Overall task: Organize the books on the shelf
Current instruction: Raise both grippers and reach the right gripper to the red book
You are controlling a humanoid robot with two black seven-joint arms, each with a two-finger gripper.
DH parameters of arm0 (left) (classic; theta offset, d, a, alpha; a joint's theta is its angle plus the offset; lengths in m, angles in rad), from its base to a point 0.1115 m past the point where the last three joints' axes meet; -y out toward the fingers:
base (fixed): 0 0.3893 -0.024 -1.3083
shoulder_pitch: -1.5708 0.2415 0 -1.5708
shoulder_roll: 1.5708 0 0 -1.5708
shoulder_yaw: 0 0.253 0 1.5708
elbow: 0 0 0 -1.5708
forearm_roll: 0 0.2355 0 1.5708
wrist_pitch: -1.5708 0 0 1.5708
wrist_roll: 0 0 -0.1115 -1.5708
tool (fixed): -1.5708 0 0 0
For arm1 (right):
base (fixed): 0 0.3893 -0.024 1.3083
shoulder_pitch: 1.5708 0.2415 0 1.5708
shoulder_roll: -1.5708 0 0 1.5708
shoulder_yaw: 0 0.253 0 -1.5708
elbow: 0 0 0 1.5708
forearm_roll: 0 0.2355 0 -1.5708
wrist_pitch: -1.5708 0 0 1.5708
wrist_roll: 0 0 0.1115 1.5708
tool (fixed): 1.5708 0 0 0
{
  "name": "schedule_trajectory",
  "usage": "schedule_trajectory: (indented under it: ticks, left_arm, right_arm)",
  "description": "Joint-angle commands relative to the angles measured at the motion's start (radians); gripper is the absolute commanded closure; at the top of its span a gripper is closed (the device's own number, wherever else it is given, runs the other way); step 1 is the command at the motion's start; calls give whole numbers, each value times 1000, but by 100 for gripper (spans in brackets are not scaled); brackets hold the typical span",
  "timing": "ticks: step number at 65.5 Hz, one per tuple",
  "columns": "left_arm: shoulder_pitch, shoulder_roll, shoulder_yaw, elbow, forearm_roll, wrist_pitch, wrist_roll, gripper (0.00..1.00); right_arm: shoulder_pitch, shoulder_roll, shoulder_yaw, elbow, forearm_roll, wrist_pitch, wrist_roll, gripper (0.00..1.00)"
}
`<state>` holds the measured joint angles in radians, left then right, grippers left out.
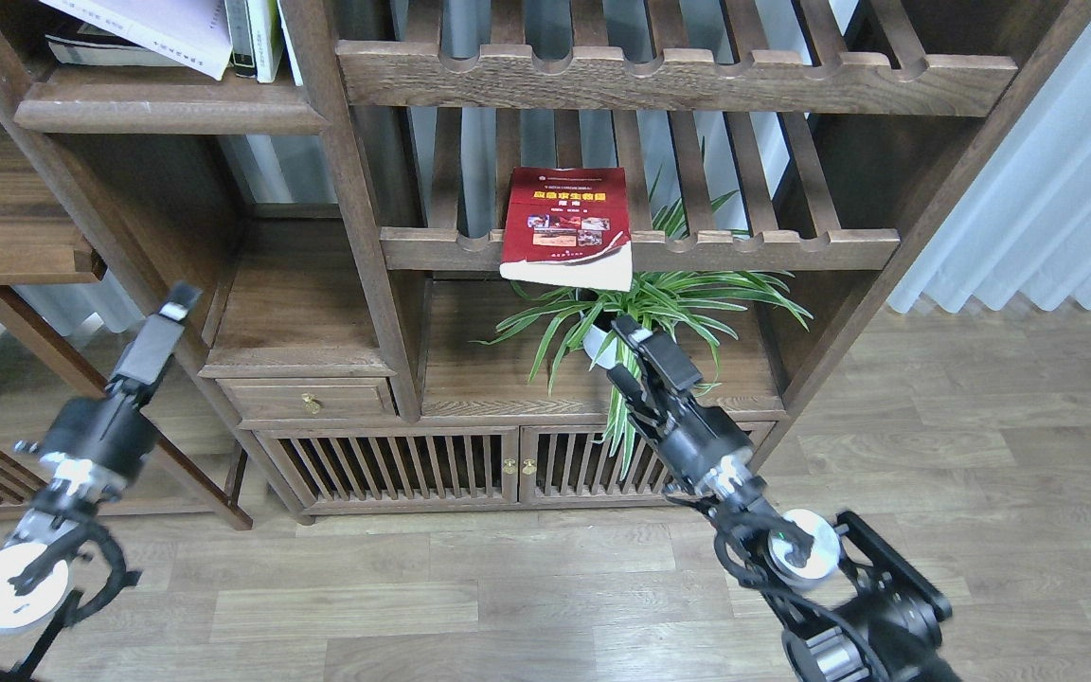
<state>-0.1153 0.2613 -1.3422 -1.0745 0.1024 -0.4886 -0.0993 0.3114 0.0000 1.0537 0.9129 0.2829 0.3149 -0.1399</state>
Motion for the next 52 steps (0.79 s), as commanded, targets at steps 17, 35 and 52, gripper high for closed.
schedule_trajectory:
  ticks: [17,35,52]
  left_arm:
    - [48,-8,-51,1,-1,0,1,1]
    - [45,-2,-72,1,-1,0,1,1]
    - [43,-1,-74,-1,-1,0,1,1]
  right_arm:
    - [147,0,-222,-55,18,-34,11,1]
    - [261,0,-285,-166,48,-114,14,2]
    - [394,0,-276,-216,151,-212,55,2]
